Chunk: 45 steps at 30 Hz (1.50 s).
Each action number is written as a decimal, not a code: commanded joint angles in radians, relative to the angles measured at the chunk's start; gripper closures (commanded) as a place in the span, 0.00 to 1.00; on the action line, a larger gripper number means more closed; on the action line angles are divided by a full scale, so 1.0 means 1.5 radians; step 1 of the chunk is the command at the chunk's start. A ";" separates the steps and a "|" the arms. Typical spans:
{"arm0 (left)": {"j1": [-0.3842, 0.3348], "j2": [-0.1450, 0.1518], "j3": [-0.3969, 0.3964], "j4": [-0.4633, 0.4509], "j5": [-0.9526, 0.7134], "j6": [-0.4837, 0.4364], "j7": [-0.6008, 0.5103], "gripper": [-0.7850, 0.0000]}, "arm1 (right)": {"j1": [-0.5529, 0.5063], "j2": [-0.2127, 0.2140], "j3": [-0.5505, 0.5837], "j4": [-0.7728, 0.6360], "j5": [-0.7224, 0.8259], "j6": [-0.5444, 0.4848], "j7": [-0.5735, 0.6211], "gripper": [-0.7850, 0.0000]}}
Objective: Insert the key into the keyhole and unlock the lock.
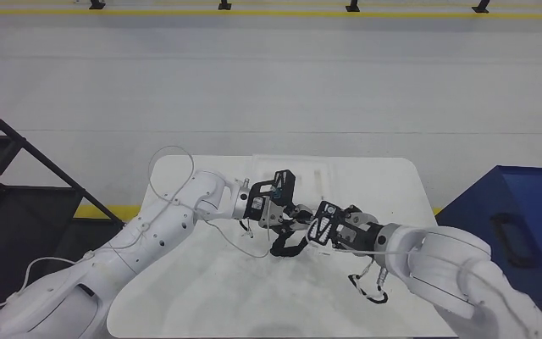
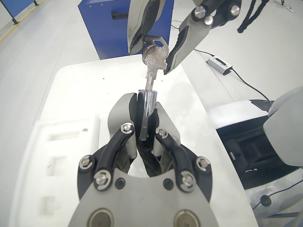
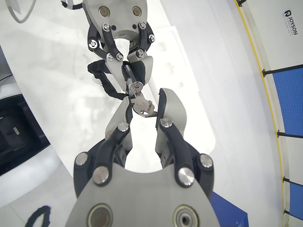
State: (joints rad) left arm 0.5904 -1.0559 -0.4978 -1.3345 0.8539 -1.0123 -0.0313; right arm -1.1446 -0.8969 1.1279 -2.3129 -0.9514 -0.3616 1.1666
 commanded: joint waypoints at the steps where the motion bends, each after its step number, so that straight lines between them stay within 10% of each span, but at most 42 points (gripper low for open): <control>1: -0.002 0.000 0.002 0.000 0.000 0.000 0.001 1.00 | 0.000 -0.001 0.003 0.002 0.008 0.016 -0.002 1.00; 18: -0.014 -0.004 0.024 0.008 0.004 0.000 0.011 1.00 | -0.025 -0.006 0.042 0.040 0.139 0.126 -0.033 1.00; 19: -0.015 -0.004 0.025 0.009 0.005 0.000 0.011 1.00 | -0.026 -0.007 0.044 0.042 0.148 0.129 -0.035 0.85; 20: -0.015 -0.005 0.026 0.010 0.006 0.000 0.012 1.00 | -0.027 -0.006 0.046 0.042 0.150 0.129 -0.036 0.00; 45: 0.020 -0.035 0.051 0.105 0.039 0.000 -0.053 1.00 | -0.103 0.006 0.148 0.027 0.185 0.111 -0.063 0.00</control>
State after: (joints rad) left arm 0.6208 -1.1023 -0.4300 -1.1846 0.9121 -1.0123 -0.1073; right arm -1.2934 -0.8886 1.3427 -2.2694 -0.6752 -0.1943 1.0780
